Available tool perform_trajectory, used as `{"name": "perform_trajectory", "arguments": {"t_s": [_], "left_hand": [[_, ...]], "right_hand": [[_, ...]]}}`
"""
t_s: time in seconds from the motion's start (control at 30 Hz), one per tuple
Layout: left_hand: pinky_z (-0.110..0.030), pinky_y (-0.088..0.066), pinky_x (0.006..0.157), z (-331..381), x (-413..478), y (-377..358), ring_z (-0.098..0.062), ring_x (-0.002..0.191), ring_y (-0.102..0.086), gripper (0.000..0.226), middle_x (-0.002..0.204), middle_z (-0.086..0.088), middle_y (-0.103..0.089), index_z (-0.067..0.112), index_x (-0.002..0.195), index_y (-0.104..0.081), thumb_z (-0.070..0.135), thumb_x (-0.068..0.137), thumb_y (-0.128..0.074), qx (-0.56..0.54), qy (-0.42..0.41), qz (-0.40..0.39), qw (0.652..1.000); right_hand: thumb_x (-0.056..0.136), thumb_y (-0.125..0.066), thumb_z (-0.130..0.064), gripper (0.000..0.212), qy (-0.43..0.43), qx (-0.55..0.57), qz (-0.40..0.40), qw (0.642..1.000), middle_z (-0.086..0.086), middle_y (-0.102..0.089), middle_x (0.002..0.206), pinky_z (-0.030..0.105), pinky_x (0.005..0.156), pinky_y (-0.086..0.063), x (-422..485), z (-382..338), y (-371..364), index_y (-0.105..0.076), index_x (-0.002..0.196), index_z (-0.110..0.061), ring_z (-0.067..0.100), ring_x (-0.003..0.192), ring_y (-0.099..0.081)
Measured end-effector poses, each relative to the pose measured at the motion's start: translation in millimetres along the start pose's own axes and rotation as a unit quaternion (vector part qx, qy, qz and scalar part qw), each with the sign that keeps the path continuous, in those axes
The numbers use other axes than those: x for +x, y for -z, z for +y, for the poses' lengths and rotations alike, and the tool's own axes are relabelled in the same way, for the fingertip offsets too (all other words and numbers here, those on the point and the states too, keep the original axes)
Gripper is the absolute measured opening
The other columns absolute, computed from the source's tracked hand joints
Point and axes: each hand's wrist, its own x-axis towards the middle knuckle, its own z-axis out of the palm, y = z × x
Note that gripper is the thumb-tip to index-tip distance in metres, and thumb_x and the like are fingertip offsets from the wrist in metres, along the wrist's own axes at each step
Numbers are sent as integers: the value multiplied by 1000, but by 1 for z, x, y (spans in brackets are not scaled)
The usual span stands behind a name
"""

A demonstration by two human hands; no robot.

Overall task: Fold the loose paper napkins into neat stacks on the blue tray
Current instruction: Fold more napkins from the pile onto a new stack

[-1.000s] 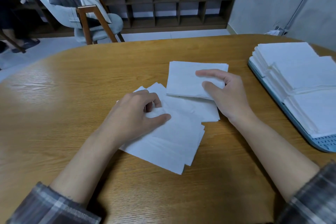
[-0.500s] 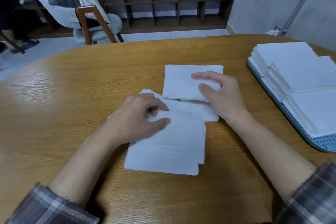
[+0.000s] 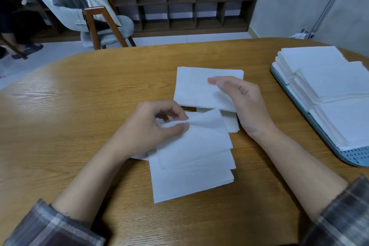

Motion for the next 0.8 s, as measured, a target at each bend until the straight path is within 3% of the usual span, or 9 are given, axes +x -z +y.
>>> {"name": "perform_trajectory", "arguments": {"t_s": [0.1, 0.17, 0.23, 0.33, 0.4, 0.5, 0.63, 0.73, 0.8], "left_hand": [[-25, -57, 79, 6, 1, 1, -14, 83, -72, 13, 91, -13, -76, 5, 99, -74, 5, 89, -81, -150, 2, 61, 987], [-30, -59, 75, 8, 2, -1, -23, 81, -72, 23, 90, -21, -74, 5, 109, -70, 5, 88, -80, -197, 2, 109, 974], [-35, -60, 72, 10, 3, -4, -27, 81, -73, 32, 94, -17, -76, 10, 117, -66, 6, 89, -81, -219, 14, 143, 965], [-25, -51, 62, 6, 4, -6, -16, 73, -65, 20, 102, 2, -77, 14, 108, -71, 12, 91, -81, -153, 14, 153, 976], [-20, -31, 50, 5, 3, -7, -17, 54, -39, 7, 101, 12, -78, 20, 98, -79, 17, 92, -81, -117, 32, 141, 983], [-19, -21, 45, 5, 4, -5, -14, 48, -23, 13, 89, 20, -76, 27, 97, -82, 15, 96, -77, -124, 61, 158, 978], [-27, -21, 46, 4, 4, 0, -21, 49, -29, 26, 63, 13, -64, 26, 96, -82, 7, 101, -66, -105, 68, 170, 978], [-26, -35, 55, 4, 2, 2, -14, 62, -52, 25, 94, 8, -76, 23, 94, -82, 4, 100, -66, -87, 35, 151, 984], [-41, -41, 59, 2, 2, 1, -24, 73, -60, 26, 100, 7, -76, 26, 94, -83, 5, 99, -67, -51, 20, 141, 988]], "right_hand": [[96, -65, -52, 35, -36, 78, -85, 993, -8, -78, 113, 29, 99, -50, -5, -4, -2, -81, 107, -23, 10, 113, -70], [97, -74, -38, 22, -46, 92, -121, 987, -4, -79, 95, 25, 77, -55, -10, -4, -7, -80, 95, -17, 13, 89, -73], [94, -77, -18, 10, -52, 75, -98, 991, 3, -81, 92, 28, 69, -59, -11, -4, -13, -79, 95, -8, 15, 81, -75], [95, -76, -11, 13, -79, 86, -50, 992, 9, -81, 101, 36, 78, -62, -9, -2, -11, -78, 106, -3, 21, 89, -78], [96, -74, -12, 17, -98, 115, -45, 987, 9, -80, 108, 43, 87, -61, -8, -1, -8, -77, 113, -8, 26, 97, -77], [97, -71, -12, 24, -102, 144, -65, 982, 11, -78, 116, 49, 95, -58, -7, -2, -8, -74, 121, -10, 30, 106, -75], [98, -67, -10, 31, -93, 159, -97, 978, 7, -77, 120, 42, 93, -59, -8, -5, -10, -69, 129, -10, 30, 111, -74], [98, -66, -11, 32, -101, 152, -136, 974, 0, -77, 113, 30, 82, -60, -10, -8, -11, -68, 130, -14, 19, 102, -74], [98, -67, -15, 32, -112, 140, -152, 972, -4, -76, 109, 27, 75, -59, -10, -10, -12, -68, 130, -21, 14, 97, -74]]}}
